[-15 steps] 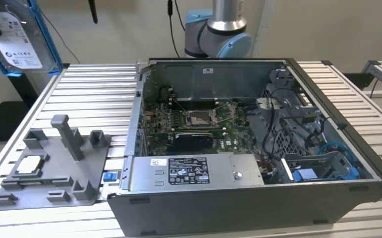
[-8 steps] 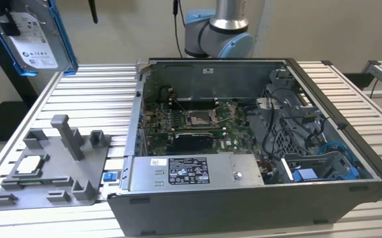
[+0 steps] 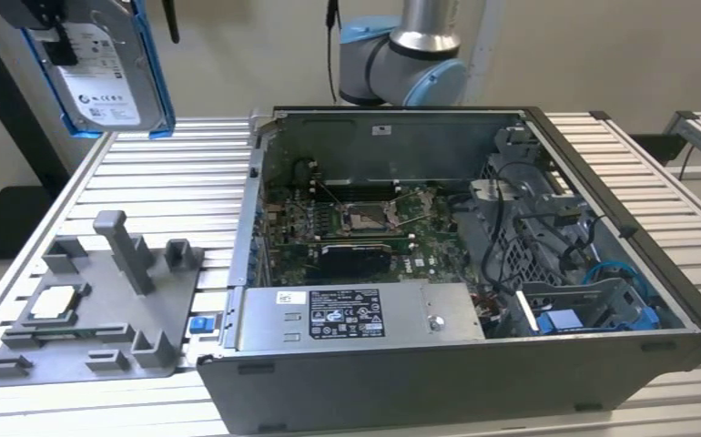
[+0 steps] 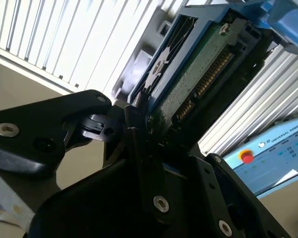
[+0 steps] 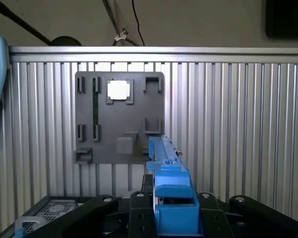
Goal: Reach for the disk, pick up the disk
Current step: 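Pick up the disk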
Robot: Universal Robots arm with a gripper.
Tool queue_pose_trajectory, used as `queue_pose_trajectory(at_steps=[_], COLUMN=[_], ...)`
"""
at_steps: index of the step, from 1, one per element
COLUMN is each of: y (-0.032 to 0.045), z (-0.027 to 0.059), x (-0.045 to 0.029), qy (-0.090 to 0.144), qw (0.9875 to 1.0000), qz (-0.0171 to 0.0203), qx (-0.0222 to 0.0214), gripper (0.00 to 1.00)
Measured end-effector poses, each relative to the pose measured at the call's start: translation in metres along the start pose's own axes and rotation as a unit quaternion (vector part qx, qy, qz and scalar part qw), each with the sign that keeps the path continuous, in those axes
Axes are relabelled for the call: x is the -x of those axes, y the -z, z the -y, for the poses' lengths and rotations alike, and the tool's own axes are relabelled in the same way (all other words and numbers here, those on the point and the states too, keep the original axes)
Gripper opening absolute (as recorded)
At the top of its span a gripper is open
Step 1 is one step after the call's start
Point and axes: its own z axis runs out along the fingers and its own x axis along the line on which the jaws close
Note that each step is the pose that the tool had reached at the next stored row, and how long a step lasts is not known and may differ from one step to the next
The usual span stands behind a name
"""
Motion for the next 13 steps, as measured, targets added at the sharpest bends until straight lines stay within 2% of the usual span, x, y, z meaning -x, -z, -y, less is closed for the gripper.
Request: queue_pose_trajectory(at_steps=[13], y=[0.001], z=[0.0533], x=[0.001], qy=[0.0], qw=[1.0], qz=[-0.0001], qx=[0.0072], gripper=[0.0])
